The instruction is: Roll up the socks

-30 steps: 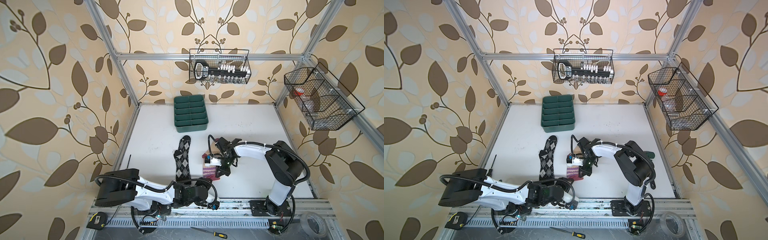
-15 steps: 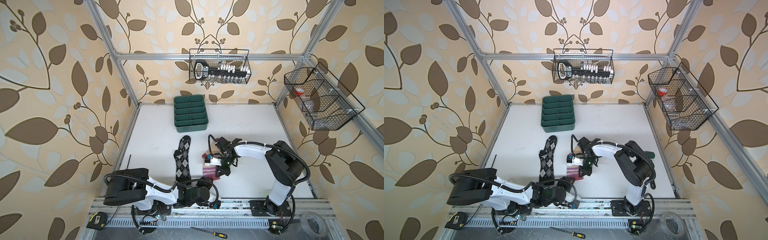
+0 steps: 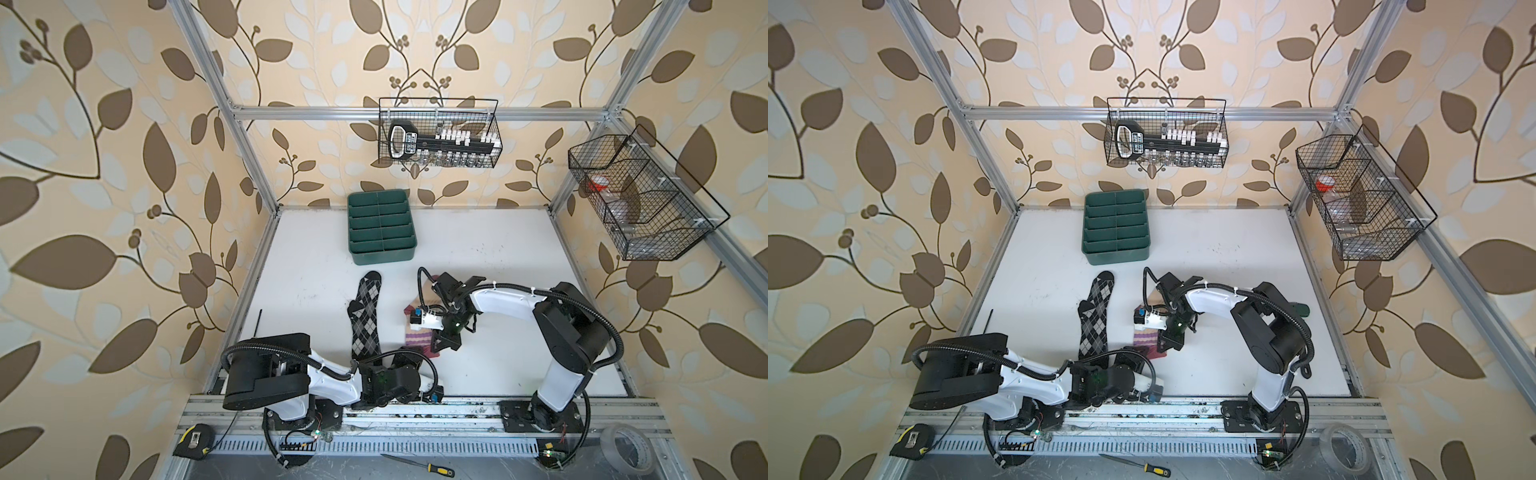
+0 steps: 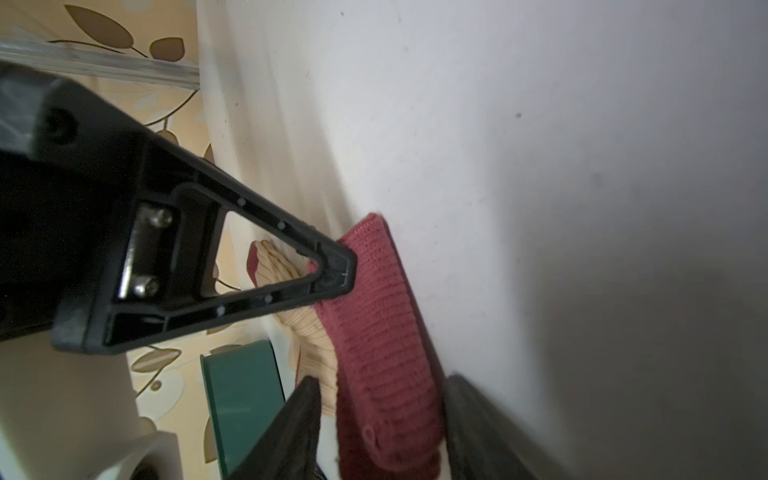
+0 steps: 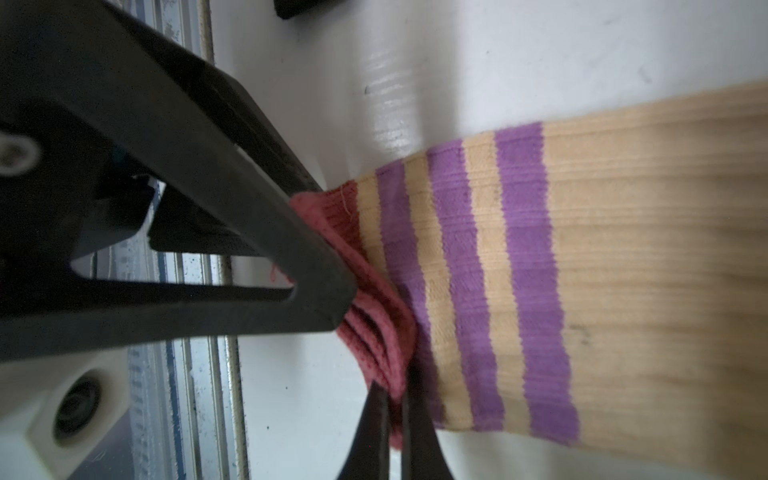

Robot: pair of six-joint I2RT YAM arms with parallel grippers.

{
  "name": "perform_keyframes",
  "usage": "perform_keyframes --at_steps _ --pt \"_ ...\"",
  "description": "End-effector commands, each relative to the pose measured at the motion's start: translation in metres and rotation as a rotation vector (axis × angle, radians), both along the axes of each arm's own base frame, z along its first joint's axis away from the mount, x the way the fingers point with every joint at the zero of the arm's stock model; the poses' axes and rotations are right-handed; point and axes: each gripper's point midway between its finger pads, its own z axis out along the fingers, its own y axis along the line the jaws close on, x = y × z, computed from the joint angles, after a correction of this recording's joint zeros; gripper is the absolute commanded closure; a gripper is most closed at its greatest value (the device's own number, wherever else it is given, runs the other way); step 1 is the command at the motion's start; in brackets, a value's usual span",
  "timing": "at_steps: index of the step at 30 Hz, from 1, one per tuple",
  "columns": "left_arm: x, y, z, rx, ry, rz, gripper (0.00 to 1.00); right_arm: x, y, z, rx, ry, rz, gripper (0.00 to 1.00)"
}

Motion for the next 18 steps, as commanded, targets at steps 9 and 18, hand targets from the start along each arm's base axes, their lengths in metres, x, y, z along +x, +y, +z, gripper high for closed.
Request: perform_keyframes --at_steps 9,18 --pt "0.003 0.014 -0.041 0.079 0.036 0.052 0.59 -0.005 -0.001 0.008 0.041 -0.007 0.007 1.0" --pt "-0.001 0.016 -0.045 0.102 0.069 0.047 0.72 -0.002 0.0 0.013 0.051 -0.015 -0.003 1.0"
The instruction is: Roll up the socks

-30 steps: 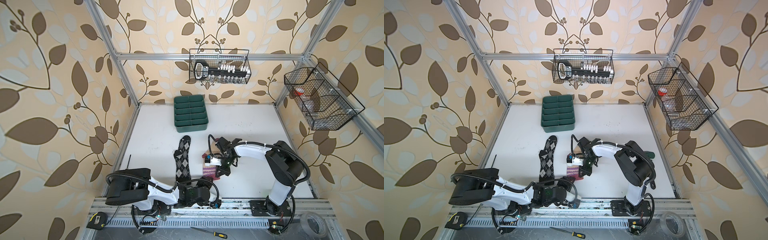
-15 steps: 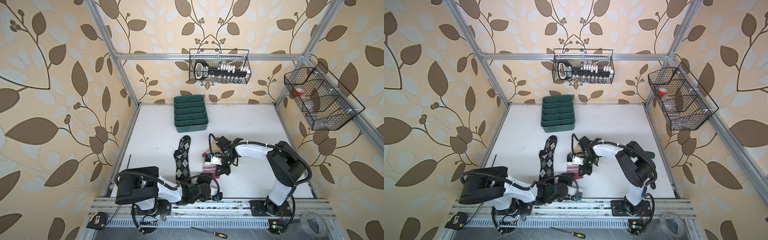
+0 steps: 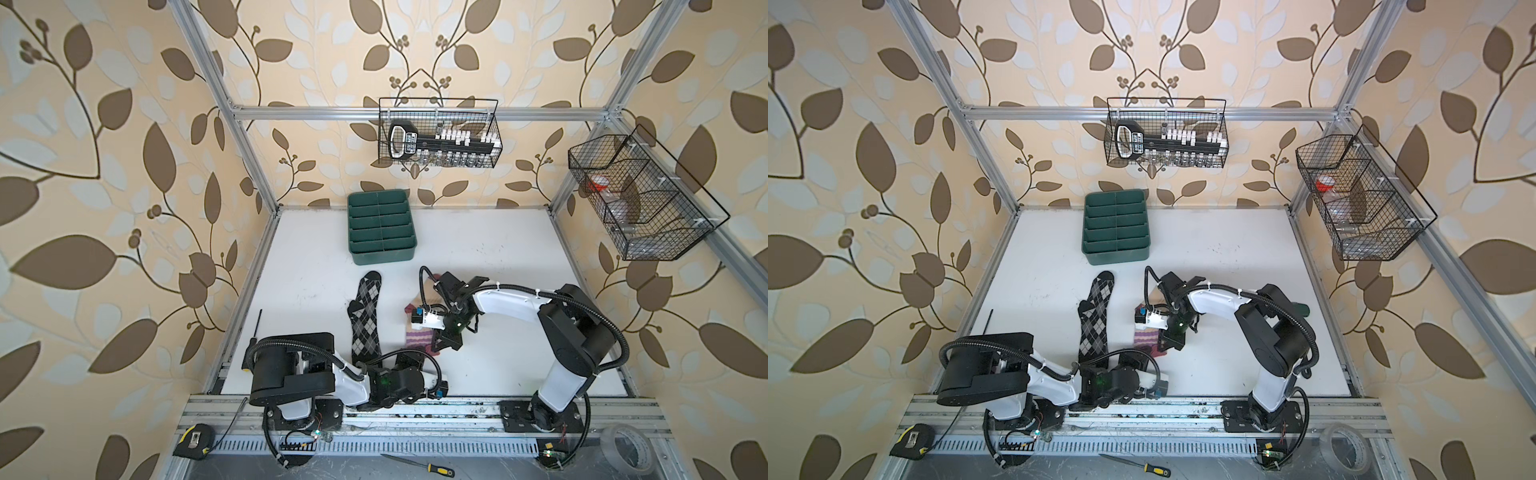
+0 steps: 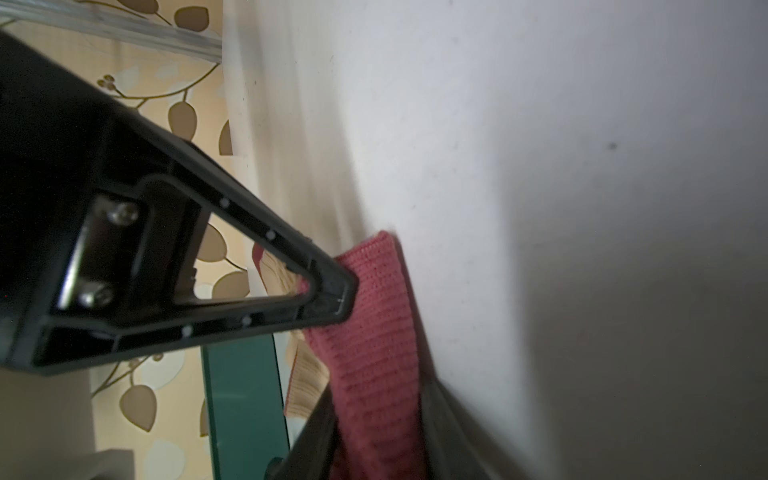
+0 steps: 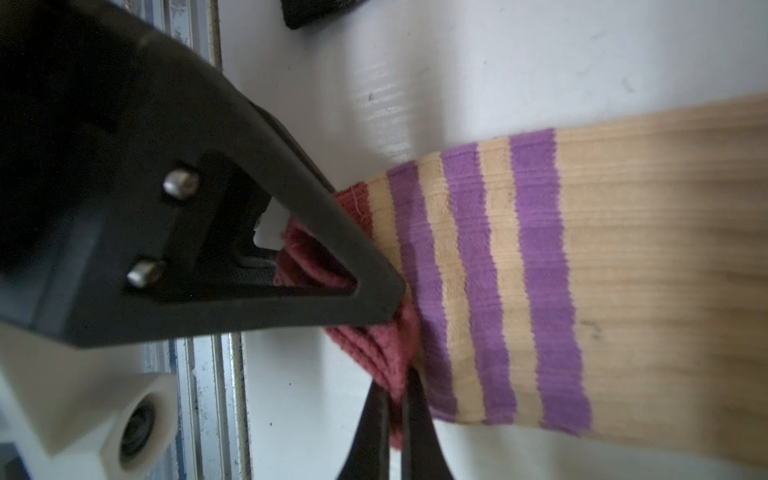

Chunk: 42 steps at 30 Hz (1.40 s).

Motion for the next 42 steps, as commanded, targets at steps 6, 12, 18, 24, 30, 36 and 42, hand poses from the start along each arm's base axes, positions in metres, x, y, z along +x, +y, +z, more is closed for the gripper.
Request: perform_keyframes --at_steps 6,12,18,24,30,36,42 --pt "-0.016 0.027 -0.032 0.155 0.141 -0.018 0.77 0.009 -0.003 0.006 0.016 -0.081 -0.021 0.72" --pt "-0.025 0.031 -0.031 0.163 0.283 -0.021 0.76 0.032 -0.014 0.031 0.063 -0.271 -0.07 0.59" --pt "-0.025 0.032 -0.02 0.135 0.448 -0.003 0.77 0.084 -0.045 0.09 0.109 -0.631 -0.248 0.56" --pt "-0.019 0.036 0.006 0.039 0.617 0.026 0.77 0.121 -0.097 0.175 0.18 -1.109 -0.56 0.53" --pt "-0.01 0.032 0.03 -0.068 0.77 0.087 0.76 0.092 -0.1 0.212 0.231 -1.332 -0.483 0.55" --pt "-0.017 0.022 0.039 -0.07 0.907 0.104 0.77 0.036 -0.077 0.21 0.176 -1.59 -0.125 0.55" --pt "-0.019 0.003 0.055 -0.179 1.067 0.184 0.76 0.008 -0.076 0.185 0.024 -1.659 0.114 0.56"
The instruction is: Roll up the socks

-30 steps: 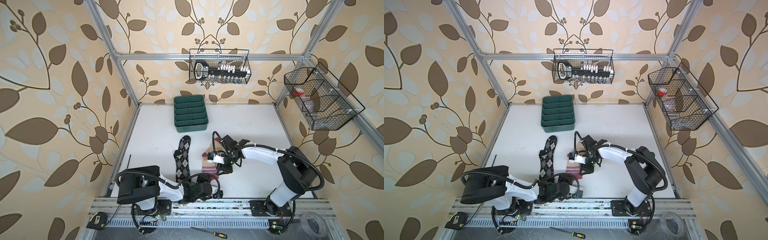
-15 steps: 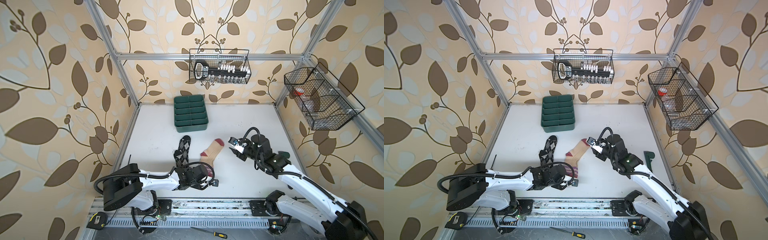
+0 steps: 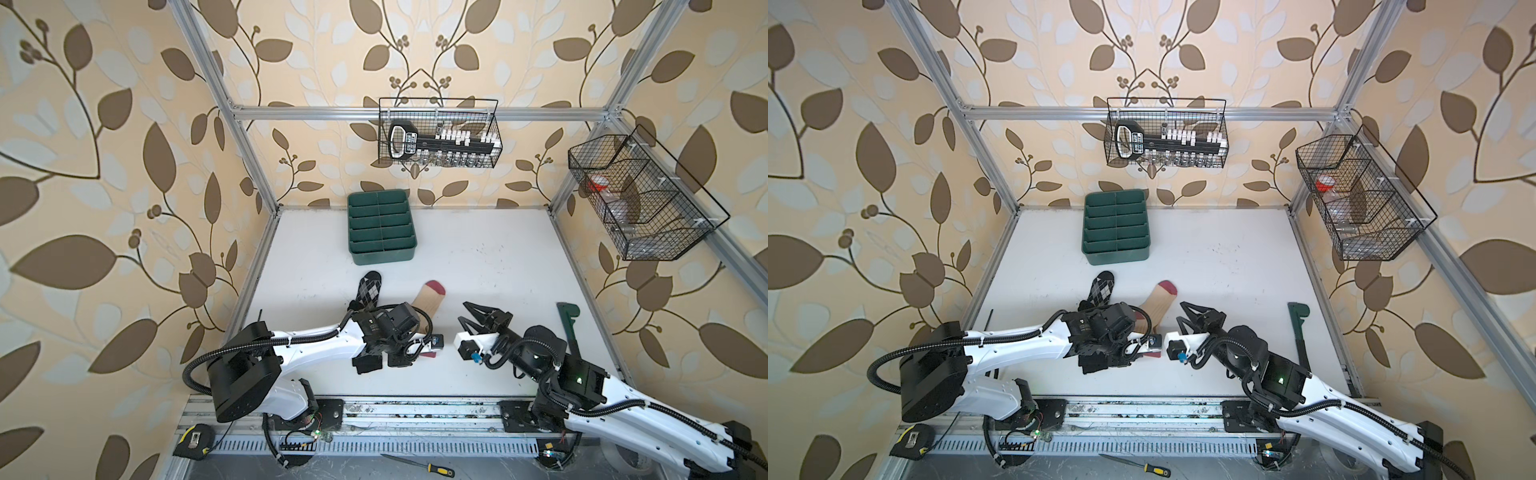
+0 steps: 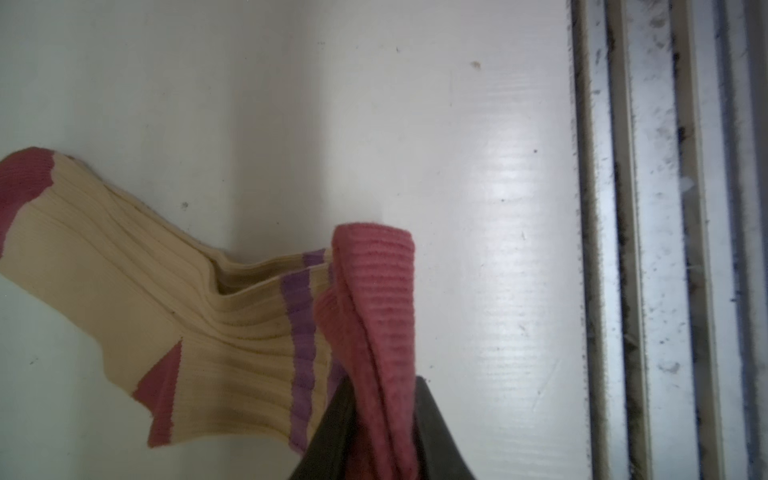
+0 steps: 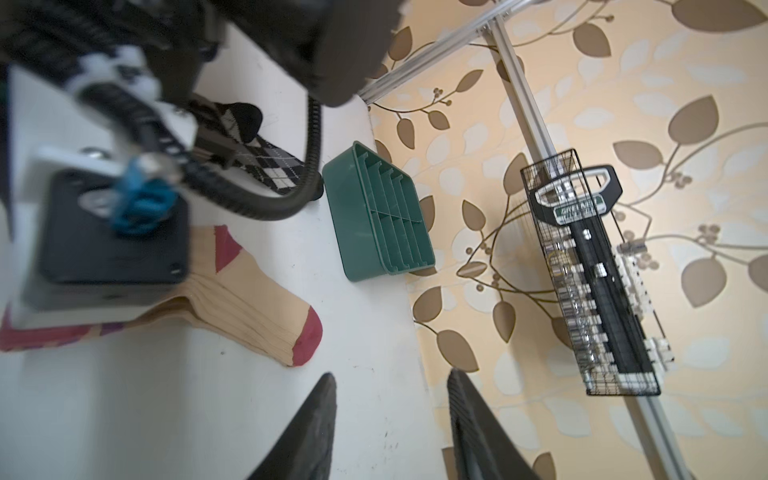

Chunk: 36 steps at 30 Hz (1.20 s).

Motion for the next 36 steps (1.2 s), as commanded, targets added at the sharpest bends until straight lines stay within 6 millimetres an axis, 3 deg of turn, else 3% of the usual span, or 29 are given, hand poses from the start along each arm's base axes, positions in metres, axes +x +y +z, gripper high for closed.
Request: perform_keyframes --at_steps 1,11,20,28,32,36 --pt "-0.012 -0.011 0.01 -0.062 0.173 0.087 0.76 -0.001 -0.016 -0.013 -0.197 -0.088 -0.046 0.56" --pt "-0.01 -0.021 -0.013 -0.233 0.403 0.44 0.76 -0.03 -0.008 -0.019 -0.311 -0.093 0.096 0.56" --pt "-0.02 -0.021 -0.039 -0.252 0.572 0.497 0.76 -0.068 0.015 -0.069 -0.444 -0.015 0.267 0.55" --pt "-0.01 -0.014 -0.034 -0.283 0.66 0.575 0.77 -0.086 0.032 -0.105 -0.473 0.017 0.293 0.5" --pt "-0.007 -0.012 -0.03 -0.302 0.698 0.608 0.77 -0.086 0.035 -0.118 -0.468 0.034 0.284 0.41" --pt "-0.007 -0.014 -0.026 -0.326 0.75 0.612 0.77 -0.086 0.043 -0.129 -0.472 0.041 0.288 0.39"
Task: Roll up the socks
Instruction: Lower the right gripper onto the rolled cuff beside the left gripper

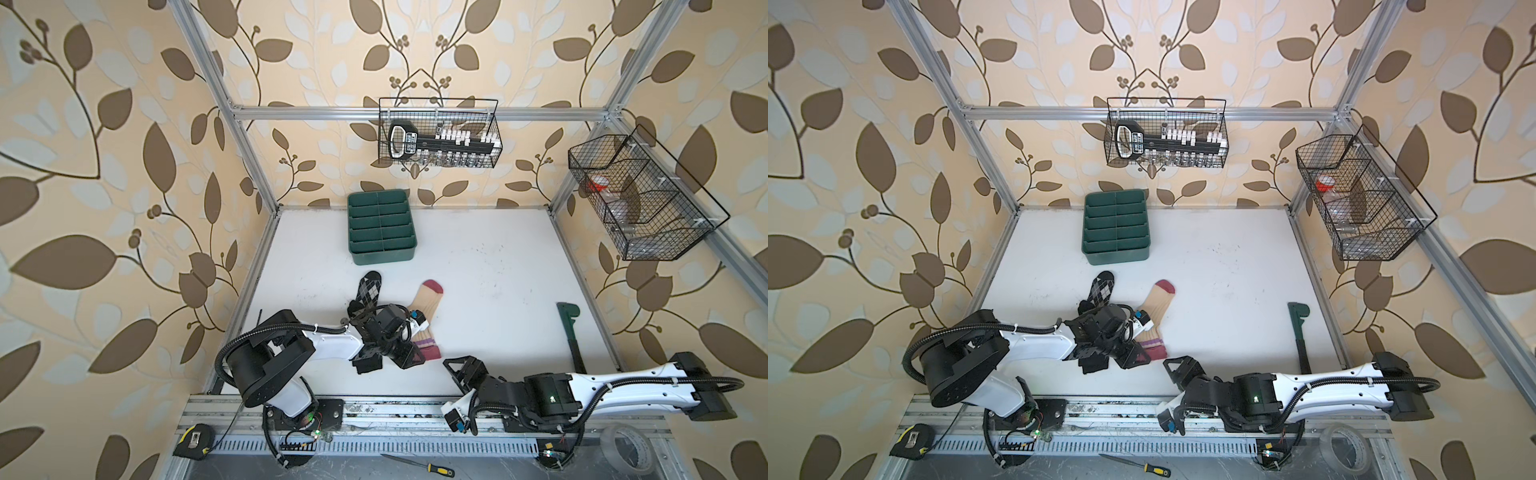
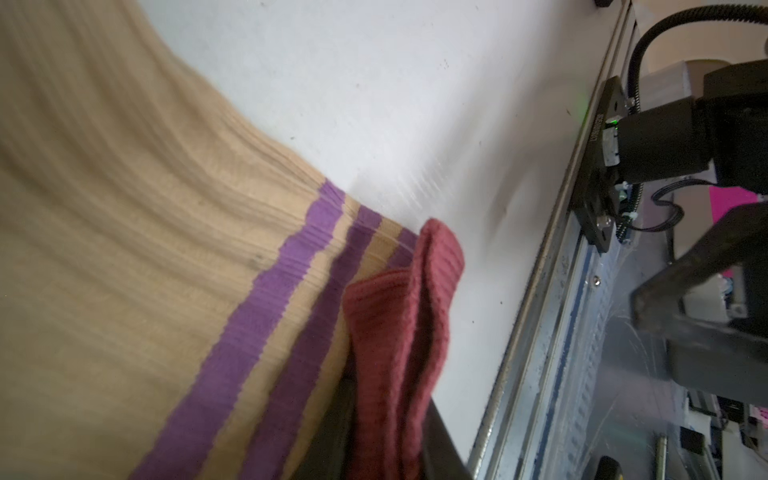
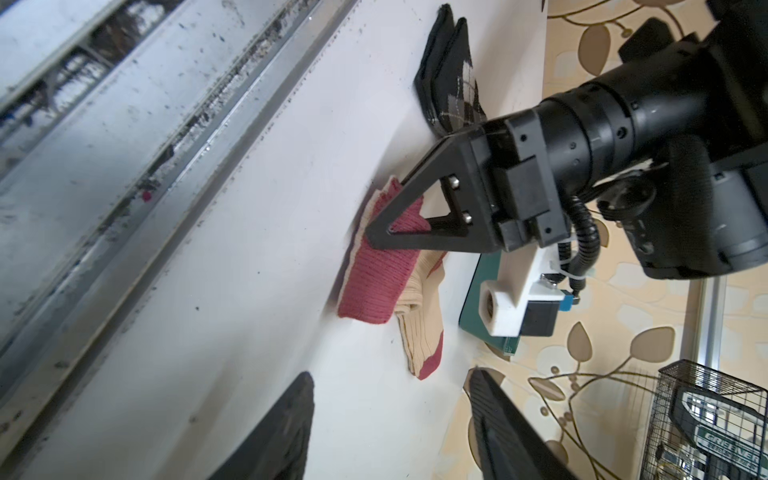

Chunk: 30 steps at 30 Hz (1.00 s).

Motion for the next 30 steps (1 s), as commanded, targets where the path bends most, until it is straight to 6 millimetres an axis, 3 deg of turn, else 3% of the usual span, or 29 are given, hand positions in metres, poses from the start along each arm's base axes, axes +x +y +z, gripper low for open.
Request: perform_keyframes --at_steps 1,15,19,30 --pt "-0.004 -0.003 0.01 -0.058 0.054 0.003 0.77 0.001 0.012 0.0 0.06 0.004 -0.016 0.39" --pt "-0.01 -0.002 0.01 -0.079 0.12 0.007 0.77 0.031 0.036 -0.027 0.11 -0.051 -0.12 0.39" --pt "-0.01 -0.001 0.012 -0.082 0.12 0.014 0.77 0.035 0.033 -0.043 0.072 -0.057 -0.134 0.4" --pt "-0.017 0.006 0.012 -0.069 0.139 0.022 0.77 0.053 0.026 -0.06 0.043 -0.041 -0.188 0.4"
